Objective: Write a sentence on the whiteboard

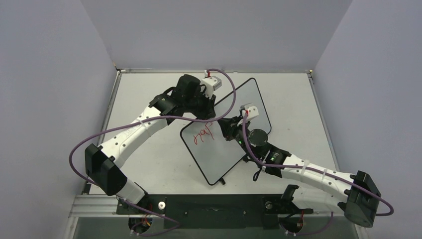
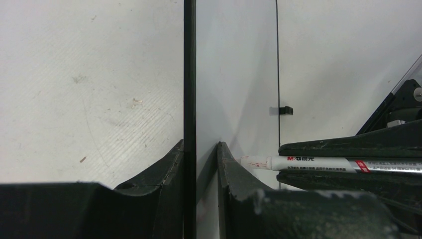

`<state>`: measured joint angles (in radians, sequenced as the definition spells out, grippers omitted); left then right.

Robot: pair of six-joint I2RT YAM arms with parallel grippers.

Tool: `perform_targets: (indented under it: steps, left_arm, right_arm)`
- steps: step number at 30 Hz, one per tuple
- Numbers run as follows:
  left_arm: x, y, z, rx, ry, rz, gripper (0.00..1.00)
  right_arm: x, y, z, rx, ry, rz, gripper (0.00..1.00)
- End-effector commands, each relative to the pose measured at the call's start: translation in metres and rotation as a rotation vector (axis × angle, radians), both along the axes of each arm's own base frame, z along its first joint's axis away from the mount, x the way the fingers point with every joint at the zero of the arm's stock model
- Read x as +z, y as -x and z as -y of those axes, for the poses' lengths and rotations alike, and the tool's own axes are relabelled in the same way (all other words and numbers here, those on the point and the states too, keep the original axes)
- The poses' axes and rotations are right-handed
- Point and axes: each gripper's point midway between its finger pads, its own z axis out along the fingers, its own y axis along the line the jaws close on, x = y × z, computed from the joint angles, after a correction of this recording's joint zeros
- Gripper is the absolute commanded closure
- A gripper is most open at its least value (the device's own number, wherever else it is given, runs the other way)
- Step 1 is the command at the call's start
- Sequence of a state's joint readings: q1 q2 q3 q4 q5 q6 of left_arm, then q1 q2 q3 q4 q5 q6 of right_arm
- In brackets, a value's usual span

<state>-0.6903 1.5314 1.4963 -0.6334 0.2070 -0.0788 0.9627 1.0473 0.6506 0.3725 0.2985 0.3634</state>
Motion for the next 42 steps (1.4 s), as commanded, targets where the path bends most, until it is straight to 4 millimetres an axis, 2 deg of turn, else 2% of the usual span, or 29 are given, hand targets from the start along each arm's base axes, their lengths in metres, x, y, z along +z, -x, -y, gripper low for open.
perform_targets:
  steps: [1,8,12,16,18,21,27,42]
  left_arm:
    - [0.010,-0.020,-0.022,0.046,-0.100,0.156,1.00]
    - [0.010,-0.020,-0.022,0.046,-0.099,0.155,1.00]
    - [0.010,-0.020,-0.022,0.046,-0.098,0.155,1.00]
    - [0.010,-0.020,-0.021,0.045,-0.097,0.156,1.00]
    - [0.011,-0.020,-0.022,0.046,-0.097,0.156,1.00]
    - [0.009,-0.020,-0.021,0.044,-0.099,0.153,1.00]
    - [0.009,-0.020,-0.021,0.045,-0.100,0.154,1.00]
    - [0.008,-0.021,-0.022,0.048,-0.101,0.153,1.00]
  right_arm:
    - [0.013,-0.004,-0.005,0.001,-0.033,0.026,1.00]
    - [-0.011,0.004,0.001,0.007,-0.022,-0.023,1.00]
    - [-0.033,0.013,0.010,-0.001,-0.012,-0.068,1.00]
    - [-0.043,0.023,0.017,-0.007,-0.017,-0.099,1.00]
    - [-0.042,0.027,0.019,-0.007,-0.018,-0.102,1.00]
    - [-0.030,0.033,0.021,-0.004,-0.026,-0.090,1.00]
    - [0.011,0.031,0.020,-0.003,-0.041,-0.022,1.00]
    - [0.027,0.012,-0.007,0.021,-0.021,0.021,1.00]
